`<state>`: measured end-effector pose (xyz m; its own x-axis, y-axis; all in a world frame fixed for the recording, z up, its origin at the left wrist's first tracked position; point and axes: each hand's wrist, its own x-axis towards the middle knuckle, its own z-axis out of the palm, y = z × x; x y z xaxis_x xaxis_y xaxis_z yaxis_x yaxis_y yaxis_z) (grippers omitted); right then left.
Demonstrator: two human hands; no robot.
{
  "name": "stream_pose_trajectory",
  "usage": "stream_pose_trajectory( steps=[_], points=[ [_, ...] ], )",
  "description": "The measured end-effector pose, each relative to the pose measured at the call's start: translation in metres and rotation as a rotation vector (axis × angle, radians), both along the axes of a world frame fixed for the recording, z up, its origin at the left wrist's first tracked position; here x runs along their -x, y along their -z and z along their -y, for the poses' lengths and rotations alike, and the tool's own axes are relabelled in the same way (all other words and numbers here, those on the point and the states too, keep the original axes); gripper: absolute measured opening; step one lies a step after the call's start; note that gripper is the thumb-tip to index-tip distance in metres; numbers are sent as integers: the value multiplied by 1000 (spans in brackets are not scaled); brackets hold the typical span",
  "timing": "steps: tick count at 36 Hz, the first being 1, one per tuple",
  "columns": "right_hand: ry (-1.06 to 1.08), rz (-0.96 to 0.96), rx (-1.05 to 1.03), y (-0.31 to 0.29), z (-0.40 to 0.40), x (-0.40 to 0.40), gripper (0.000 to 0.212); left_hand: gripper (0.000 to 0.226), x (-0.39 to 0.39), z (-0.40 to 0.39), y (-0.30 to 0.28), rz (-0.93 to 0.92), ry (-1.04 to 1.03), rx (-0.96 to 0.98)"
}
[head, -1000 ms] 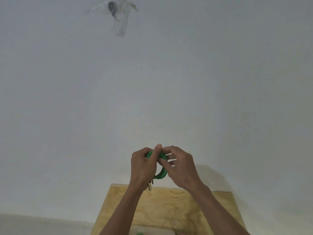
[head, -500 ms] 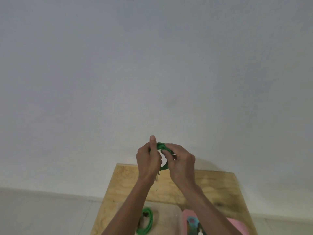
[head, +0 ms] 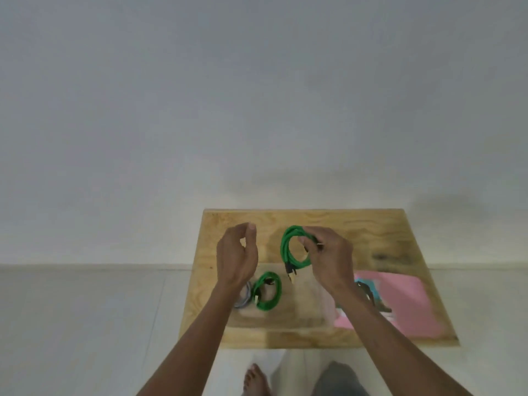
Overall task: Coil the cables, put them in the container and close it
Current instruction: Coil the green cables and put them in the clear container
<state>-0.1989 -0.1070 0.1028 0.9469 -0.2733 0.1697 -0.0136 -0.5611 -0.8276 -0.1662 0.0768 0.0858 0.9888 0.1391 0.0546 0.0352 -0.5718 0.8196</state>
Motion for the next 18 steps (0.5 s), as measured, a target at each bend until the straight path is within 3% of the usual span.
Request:
stream_pose_trajectory(
  steps=[9, 12, 18],
  points=[
    [21, -348, 152, 73, 2, 33, 22, 63, 49, -33, 97, -166, 204, -444],
    [-1, -443, 205, 88, 2, 32, 23, 72, 57, -35, 108, -220, 256, -511],
    [-38, -547, 249, 112, -2, 23, 24, 69, 59, -32, 118, -280, 273, -614]
  ],
)
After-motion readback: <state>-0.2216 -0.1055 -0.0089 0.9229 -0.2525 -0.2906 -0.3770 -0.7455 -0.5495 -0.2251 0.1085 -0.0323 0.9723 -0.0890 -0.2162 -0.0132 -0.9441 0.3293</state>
